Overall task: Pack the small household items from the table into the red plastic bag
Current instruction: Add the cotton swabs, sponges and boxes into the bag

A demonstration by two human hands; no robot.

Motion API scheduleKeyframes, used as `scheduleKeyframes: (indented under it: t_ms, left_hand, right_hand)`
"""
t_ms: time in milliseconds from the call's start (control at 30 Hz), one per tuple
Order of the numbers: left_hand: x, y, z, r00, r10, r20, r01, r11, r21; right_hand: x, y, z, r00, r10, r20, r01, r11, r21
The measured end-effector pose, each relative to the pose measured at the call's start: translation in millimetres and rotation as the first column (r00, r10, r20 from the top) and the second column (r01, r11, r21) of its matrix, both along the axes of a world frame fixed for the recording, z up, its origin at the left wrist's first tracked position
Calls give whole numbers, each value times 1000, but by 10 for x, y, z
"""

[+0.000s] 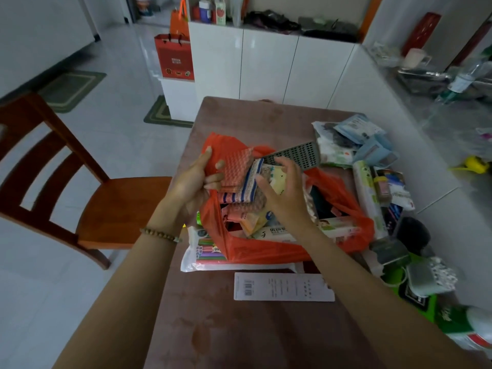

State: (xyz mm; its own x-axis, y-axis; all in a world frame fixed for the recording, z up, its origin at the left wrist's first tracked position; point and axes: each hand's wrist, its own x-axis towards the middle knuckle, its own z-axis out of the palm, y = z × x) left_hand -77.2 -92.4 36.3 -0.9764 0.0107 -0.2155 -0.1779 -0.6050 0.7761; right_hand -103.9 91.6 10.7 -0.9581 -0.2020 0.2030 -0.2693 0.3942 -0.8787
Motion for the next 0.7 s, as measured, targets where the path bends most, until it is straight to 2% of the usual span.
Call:
scheduleKeyframes:
  t_ms: [33, 67, 133, 167, 233, 300, 333, 400, 500, 567, 633, 700]
  left_hand:
    - [23, 21, -24, 1000, 0, 4, 0, 1000, 21]
    - [50, 46, -52, 1000, 5, 4, -5, 999, 36]
    - [106, 116, -127, 1000, 10, -1, -10, 999, 51]
    - [141, 156, -174, 1000, -7, 5, 7, 998, 57]
    - [213, 227, -291, 999, -45, 20, 44, 997, 67]
    - [283, 277, -402, 999, -42, 23, 41, 998, 45]
    - [313, 301, -446, 999, -34, 24, 33, 999, 32]
    - [361, 328, -511, 999, -21, 41, 19, 999, 31]
    - [411, 325, -570, 999, -5, 51, 3, 999, 45]
    - [435, 309, -573, 998, 5, 57, -8, 999, 40]
    - [451, 297, -546, 997, 14, 70, -16, 999, 36]
    - [457, 273, -507, 997, 23, 79, -24, 1000, 20]
  right_hand:
    - [127, 145, -23, 998, 58, 31, -57, 998, -33]
    - [246, 290, -54, 984, 119, 130, -109, 990, -85]
    - [423, 558, -170, 914, 221, 340, -155, 965, -210]
    - [513, 676, -227, 885, 253, 390, -173, 958, -228]
    - [669, 873, -389, 816, 309, 489, -241, 950, -198]
    - [811, 1010, -613, 745, 336, 577, -369, 927, -63]
    - [852, 1060, -736, 741, 324, 588, -442, 895, 63]
    - [857, 1135, -967, 790, 268, 551, -488, 818, 303]
    - [824, 1142, -1185, 832, 214, 512, -479, 743, 468]
    - [824, 1102, -1305, 870, 219, 441, -469, 642, 607]
    - [832, 1068, -1365, 881, 239, 409, -467, 580, 667]
    - [822, 1070, -1387, 870, 274, 411, -489, 591, 642]
